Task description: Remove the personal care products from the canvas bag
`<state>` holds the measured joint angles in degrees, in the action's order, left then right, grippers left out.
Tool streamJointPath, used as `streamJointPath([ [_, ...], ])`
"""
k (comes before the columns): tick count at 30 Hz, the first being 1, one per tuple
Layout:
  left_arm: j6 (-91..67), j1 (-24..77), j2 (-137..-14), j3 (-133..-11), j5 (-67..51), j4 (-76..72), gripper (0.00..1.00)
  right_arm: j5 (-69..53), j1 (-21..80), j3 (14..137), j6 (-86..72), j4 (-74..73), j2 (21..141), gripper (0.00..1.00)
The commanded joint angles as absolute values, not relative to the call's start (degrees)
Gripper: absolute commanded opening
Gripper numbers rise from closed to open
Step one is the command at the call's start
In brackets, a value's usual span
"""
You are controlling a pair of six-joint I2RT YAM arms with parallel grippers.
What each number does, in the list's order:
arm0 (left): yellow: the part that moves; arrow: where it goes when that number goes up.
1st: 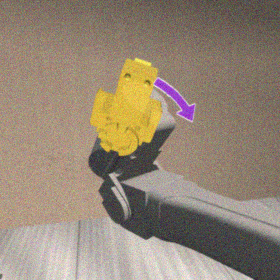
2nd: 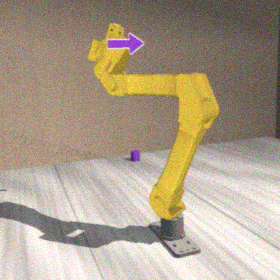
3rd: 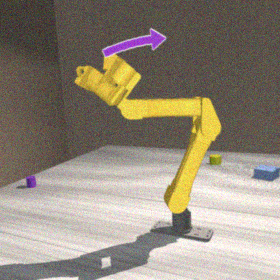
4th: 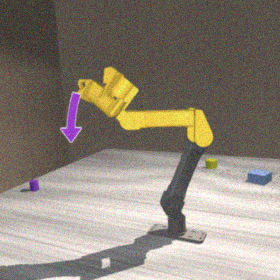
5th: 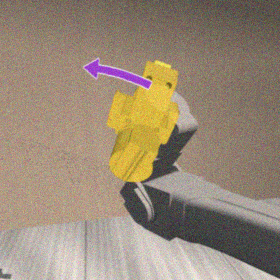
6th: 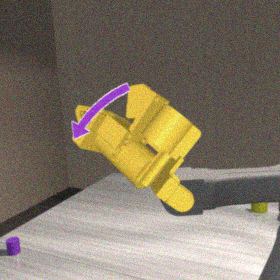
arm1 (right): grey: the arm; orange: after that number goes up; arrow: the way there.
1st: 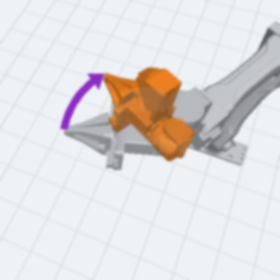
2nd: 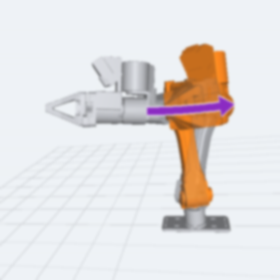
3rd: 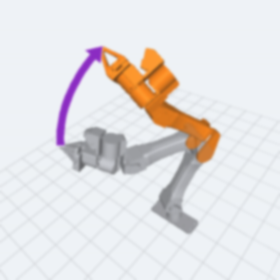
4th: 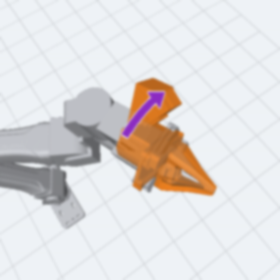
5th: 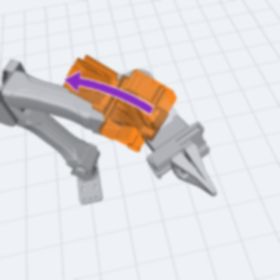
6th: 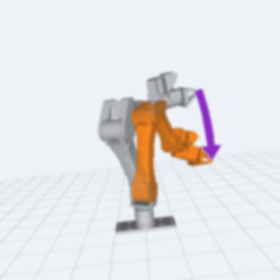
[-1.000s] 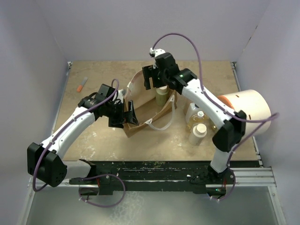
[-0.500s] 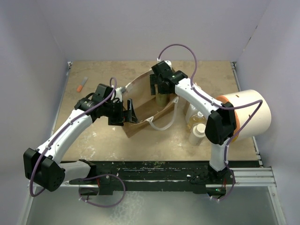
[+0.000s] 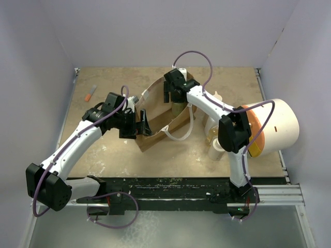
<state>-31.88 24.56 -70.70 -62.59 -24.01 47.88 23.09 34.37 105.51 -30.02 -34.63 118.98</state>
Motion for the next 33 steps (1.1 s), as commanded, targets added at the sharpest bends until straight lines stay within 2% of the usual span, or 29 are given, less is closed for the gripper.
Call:
streamJointPath([
  [1,-30.6,24.8,-70.1,-65.1,-23.9,49.0,0.99,25.0,33.3,105.8,-31.3,-36.3,121.0,0.91],
  [8,-29.9,24.8,-70.7,-65.4,-23.9,49.7,0.99,24.4,33.0,105.6,-30.9,-34.8,122.1,0.77],
  [10,-29.8,24.8,-70.6,-65.3,-23.8,49.8,0.99,24.3,33.0,105.6,-30.9,-35.1,122.2,0.69],
  [11,-29.8,24.8,-70.6,-65.3,-23.7,49.9,0.99,24.2,33.0,105.4,-31.0,-35.2,122.1,0.69],
  [16,-29.9,24.8,-70.3,-64.2,-23.7,49.8,0.99,24.0,33.0,104.4,-31.3,-35.3,122.9,0.83],
  [20,-29.9,24.8,-70.1,-63.4,-23.7,49.6,0.99,23.9,33.0,104.8,-31.2,-36.5,124.7,0.82],
  [23,-29.9,24.8,-69.7,-63.1,-23.6,49.8,0.99,22.9,33.0,104.8,-31.4,-37.3,124.7,0.77],
  [25,-30.1,24.8,-69.5,-62.9,-23.6,49.8,0.99,22.2,33.0,104.7,-31.3,-37.2,123.8,0.69],
  [29,-30.3,24.8,-69.1,-62.4,-23.3,50.1,0.99,20.5,33.0,105.6,-30.6,-36.1,120.7,0.46],
  [33,-30.5,24.8,-69.0,-62.1,-23.2,50.0,0.99,15.3,33.0,107.3,-30.1,-33.9,117.6,0.15],
])
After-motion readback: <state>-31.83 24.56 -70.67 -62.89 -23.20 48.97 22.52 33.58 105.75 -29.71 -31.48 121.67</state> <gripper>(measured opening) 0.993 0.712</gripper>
